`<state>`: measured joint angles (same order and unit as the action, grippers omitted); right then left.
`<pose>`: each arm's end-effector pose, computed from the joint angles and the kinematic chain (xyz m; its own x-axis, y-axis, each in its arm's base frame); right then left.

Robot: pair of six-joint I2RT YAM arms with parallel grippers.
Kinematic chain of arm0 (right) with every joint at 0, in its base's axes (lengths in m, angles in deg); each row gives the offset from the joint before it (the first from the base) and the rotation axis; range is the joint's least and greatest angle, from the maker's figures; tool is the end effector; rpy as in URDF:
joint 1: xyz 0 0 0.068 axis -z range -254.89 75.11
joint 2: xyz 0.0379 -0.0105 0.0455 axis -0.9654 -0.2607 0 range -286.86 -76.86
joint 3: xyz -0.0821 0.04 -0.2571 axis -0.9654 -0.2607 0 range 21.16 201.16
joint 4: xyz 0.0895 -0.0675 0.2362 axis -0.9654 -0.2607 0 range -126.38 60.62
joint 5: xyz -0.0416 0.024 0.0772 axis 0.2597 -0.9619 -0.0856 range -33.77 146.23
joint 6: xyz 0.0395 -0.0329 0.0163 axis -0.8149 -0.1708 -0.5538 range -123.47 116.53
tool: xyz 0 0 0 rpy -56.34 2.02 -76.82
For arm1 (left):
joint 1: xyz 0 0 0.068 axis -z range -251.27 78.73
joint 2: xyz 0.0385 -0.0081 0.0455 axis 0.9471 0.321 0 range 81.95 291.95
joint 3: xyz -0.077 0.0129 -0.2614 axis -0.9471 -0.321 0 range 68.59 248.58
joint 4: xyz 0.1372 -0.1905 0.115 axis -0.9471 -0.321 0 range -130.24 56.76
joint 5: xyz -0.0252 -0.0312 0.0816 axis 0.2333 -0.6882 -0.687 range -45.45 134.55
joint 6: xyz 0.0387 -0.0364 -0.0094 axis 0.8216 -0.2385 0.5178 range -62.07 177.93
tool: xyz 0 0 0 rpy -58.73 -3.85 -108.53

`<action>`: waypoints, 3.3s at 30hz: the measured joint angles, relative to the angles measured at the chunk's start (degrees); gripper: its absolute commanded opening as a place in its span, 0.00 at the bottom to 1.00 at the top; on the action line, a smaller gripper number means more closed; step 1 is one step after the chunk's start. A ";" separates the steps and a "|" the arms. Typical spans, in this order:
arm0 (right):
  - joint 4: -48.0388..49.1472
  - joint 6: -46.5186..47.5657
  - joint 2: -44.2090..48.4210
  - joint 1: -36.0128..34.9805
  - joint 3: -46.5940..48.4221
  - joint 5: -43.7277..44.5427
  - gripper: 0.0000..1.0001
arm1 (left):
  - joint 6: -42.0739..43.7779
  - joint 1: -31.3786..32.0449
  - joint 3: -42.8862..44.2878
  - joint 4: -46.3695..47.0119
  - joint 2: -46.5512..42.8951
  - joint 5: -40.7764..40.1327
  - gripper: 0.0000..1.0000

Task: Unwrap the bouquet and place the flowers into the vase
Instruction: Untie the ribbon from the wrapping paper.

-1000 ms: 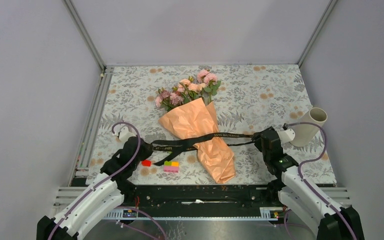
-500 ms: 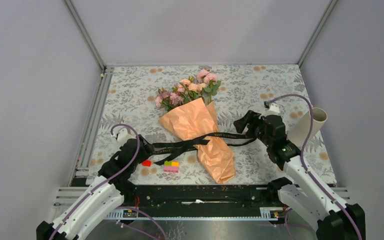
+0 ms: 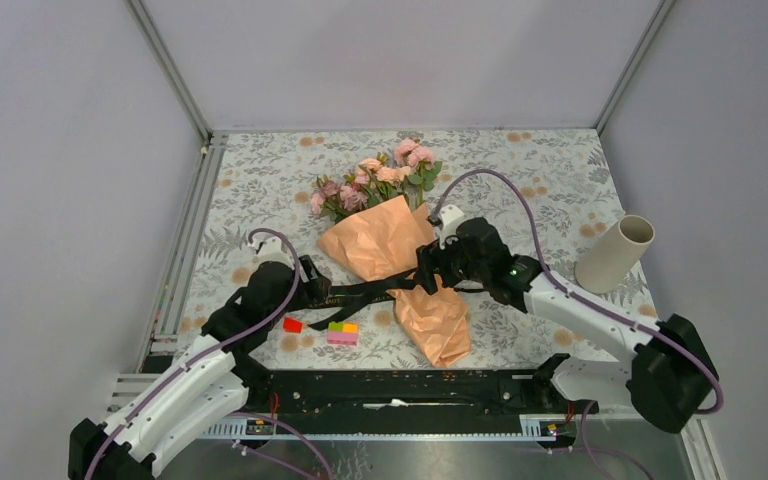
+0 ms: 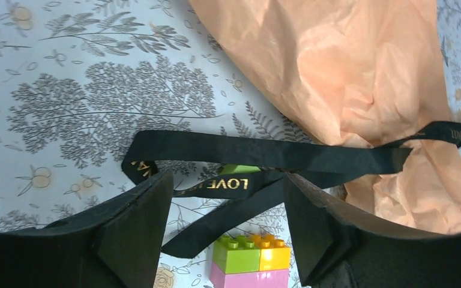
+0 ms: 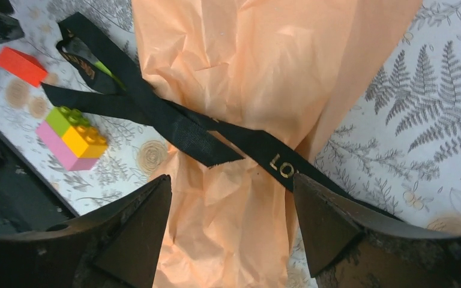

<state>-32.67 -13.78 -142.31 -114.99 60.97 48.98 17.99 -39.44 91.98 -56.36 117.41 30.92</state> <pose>0.1906 0.1662 0.2488 -0.4933 -0.1835 -0.8503 -0.6456 0.7323 0.2166 0.1283 -0.0698 0.2114 -0.5995 -0.3622 -0.7137 -0.0466 0.9060 -0.4206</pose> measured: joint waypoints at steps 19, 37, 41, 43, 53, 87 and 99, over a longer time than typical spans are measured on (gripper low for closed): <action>-7.32 16.31 -23.08 -6.16 15.10 12.90 0.37 | 0.59 3.34 -1.11 5.49 1.55 4.72 0.72; -12.15 8.66 -12.26 -4.37 17.59 23.47 0.00 | 9.33 15.98 6.21 10.38 14.80 3.19 0.72; -14.05 4.15 -9.75 2.32 18.10 22.60 0.00 | 14.12 19.85 11.23 15.26 22.77 2.91 0.72; -14.99 2.01 -8.94 6.32 18.05 22.08 0.00 | 16.33 21.38 13.79 17.38 27.21 2.91 0.72; -17.86 -6.23 -7.82 19.34 15.10 20.94 0.00 | 23.54 27.87 17.99 22.82 40.63 3.06 0.74; -18.10 -11.15 -4.33 24.41 13.88 18.16 0.00 | 22.86 31.56 22.88 22.14 51.60 -13.97 0.07; -22.21 -10.95 -3.39 25.14 21.24 19.93 0.00 | 17.77 27.78 24.24 14.97 37.75 -17.68 0.00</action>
<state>-54.88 -24.73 -145.70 -89.85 82.21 68.92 35.76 -11.66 116.22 -41.38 155.16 13.24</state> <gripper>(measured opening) 0.016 0.026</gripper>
